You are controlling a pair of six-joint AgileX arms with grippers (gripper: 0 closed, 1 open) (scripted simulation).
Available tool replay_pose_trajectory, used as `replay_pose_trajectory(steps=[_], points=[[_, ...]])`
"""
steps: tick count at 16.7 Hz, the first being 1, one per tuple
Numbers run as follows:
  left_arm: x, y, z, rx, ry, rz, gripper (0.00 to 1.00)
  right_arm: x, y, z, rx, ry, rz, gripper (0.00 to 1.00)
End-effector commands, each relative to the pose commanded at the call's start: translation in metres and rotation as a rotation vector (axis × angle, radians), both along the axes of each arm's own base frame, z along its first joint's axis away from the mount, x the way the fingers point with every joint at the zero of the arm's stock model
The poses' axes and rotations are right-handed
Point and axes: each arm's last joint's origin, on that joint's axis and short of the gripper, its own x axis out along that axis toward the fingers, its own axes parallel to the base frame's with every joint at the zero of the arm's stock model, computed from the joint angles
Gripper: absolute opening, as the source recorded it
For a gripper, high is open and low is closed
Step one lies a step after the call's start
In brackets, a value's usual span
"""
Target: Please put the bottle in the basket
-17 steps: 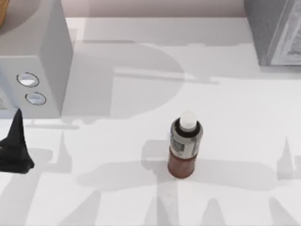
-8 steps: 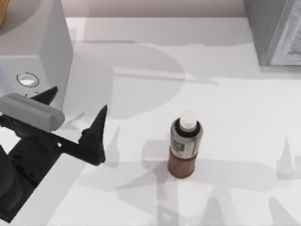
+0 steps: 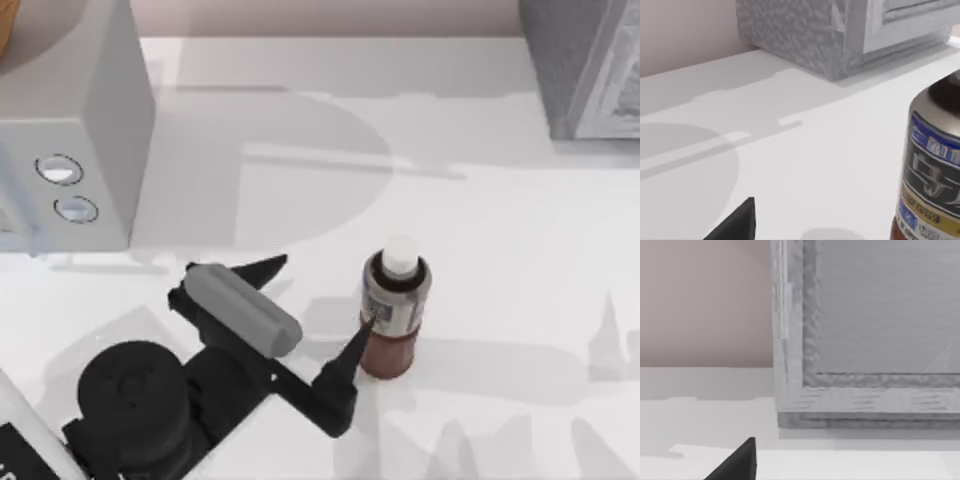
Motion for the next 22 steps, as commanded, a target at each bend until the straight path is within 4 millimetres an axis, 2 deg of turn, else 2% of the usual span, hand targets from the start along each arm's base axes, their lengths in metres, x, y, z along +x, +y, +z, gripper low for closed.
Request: replay_pose_trajectory(steps=[4, 11, 14, 19, 22], points=[[-0.010, -0.017, -0.018, 0.004, -0.001, -0.070, 1.00, 0.000, 0.000, 0.000, 0.000, 0.000, 0.000, 1.00], [-0.010, -0.018, -0.020, 0.006, 0.001, -0.074, 1.00, 0.000, 0.000, 0.000, 0.000, 0.000, 0.000, 1.00], [0.000, -0.031, -0.022, 0.004, -0.002, -0.078, 1.00, 0.000, 0.000, 0.000, 0.000, 0.000, 0.000, 1.00], [0.031, -0.063, -0.026, 0.002, -0.004, -0.077, 1.00, 0.000, 0.000, 0.000, 0.000, 0.000, 0.000, 1.00], [0.037, -0.069, -0.027, 0.004, -0.002, -0.077, 1.00, 0.000, 0.000, 0.000, 0.000, 0.000, 0.000, 1.00]])
